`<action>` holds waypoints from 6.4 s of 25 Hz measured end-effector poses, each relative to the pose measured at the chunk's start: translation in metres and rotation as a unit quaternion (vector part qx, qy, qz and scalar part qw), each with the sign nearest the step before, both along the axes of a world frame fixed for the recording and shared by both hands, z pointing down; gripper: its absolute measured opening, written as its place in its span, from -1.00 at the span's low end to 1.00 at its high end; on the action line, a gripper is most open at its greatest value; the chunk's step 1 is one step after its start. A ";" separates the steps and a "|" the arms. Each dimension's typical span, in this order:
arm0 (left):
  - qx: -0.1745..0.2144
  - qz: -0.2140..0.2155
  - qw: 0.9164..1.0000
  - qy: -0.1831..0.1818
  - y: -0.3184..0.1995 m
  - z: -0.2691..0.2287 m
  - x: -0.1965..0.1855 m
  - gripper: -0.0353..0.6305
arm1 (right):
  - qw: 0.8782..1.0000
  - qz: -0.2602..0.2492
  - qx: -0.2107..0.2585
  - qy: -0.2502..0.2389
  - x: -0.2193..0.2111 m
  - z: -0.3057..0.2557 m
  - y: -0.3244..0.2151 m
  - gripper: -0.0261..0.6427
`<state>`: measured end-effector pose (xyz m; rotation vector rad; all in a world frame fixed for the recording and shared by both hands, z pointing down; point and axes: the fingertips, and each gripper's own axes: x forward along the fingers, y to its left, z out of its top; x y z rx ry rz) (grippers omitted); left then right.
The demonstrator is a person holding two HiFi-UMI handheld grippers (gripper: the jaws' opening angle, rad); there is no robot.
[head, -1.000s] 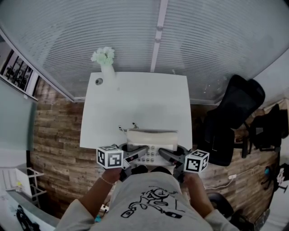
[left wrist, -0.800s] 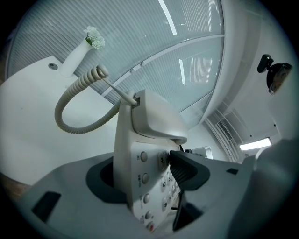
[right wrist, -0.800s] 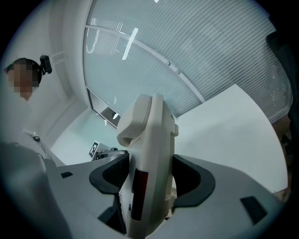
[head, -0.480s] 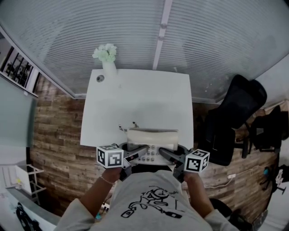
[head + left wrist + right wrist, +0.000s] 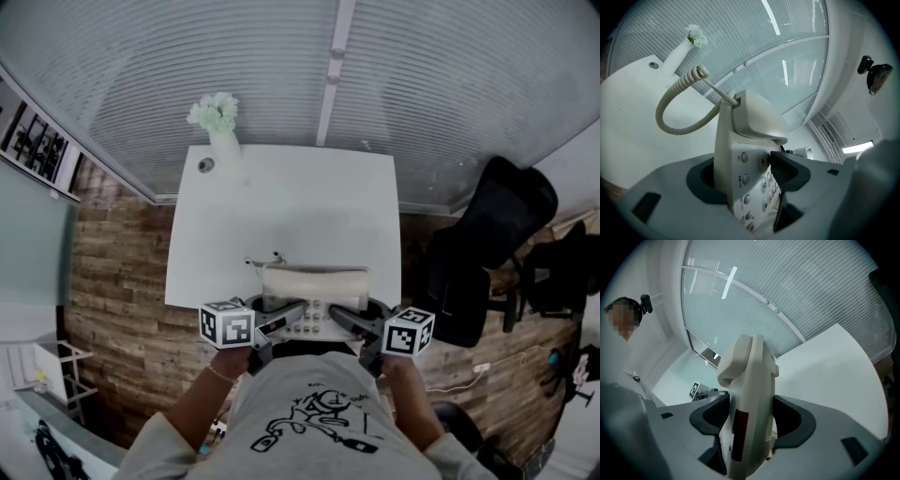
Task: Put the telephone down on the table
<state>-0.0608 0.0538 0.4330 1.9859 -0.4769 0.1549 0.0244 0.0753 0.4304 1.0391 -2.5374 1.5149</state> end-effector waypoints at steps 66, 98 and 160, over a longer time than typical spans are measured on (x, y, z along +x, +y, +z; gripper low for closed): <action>0.005 -0.013 1.000 -0.012 -0.093 -0.006 0.057 -0.06 | 1.000 -0.013 -0.005 -0.011 0.057 -0.006 -0.096 -0.04; -0.060 0.008 0.998 -0.013 -0.126 0.059 0.050 -0.06 | 0.998 -0.012 -0.066 -0.002 0.049 0.064 -0.130 -0.04; -0.121 0.006 0.992 -0.048 -0.089 0.201 0.050 -0.03 | 0.985 -0.031 -0.168 0.002 0.048 0.205 -0.091 -0.04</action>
